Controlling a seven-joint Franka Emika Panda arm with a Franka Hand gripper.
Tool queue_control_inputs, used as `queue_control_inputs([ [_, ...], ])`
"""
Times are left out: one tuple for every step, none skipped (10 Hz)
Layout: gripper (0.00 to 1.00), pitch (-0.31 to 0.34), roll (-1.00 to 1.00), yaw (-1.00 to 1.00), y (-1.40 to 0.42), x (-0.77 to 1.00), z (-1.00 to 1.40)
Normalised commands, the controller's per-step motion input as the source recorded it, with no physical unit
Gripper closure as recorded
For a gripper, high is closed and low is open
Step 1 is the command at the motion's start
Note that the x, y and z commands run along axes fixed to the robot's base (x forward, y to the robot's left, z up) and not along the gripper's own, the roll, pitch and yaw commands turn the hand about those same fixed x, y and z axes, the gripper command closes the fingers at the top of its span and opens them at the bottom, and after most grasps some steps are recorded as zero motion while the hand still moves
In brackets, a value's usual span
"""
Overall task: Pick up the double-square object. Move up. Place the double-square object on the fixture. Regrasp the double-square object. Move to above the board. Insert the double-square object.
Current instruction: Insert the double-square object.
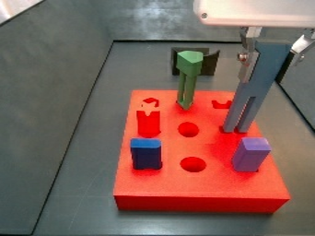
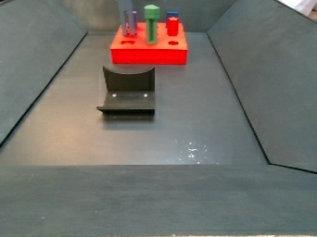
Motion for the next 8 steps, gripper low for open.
queue_control_inputs([
  [1.00, -0.084, 0.00, 0.00, -0.01, -0.34, -0.17],
  [1.00, -0.061, 0.04, 0.00, 0.00, -0.36, -0.19],
  [1.00, -0.049, 0.05, 0.00, 0.00, -0.31, -0.20],
  [1.00, -0.014, 0.00, 0.00, -0.01, 0.00, -0.41],
  [1.00, -0.059, 0.07, 0.00, -0.10, 0.08, -0.72],
  [1.00, -0.081, 0.05, 0.00, -0.14, 0.06, -0.77],
  [1.00, -0.149, -0.11, 0.00, -0.01, 0.01, -0.55],
  [1.00, -0.241, -0.02, 0.01, -0.14, 0.00, -0.40],
])
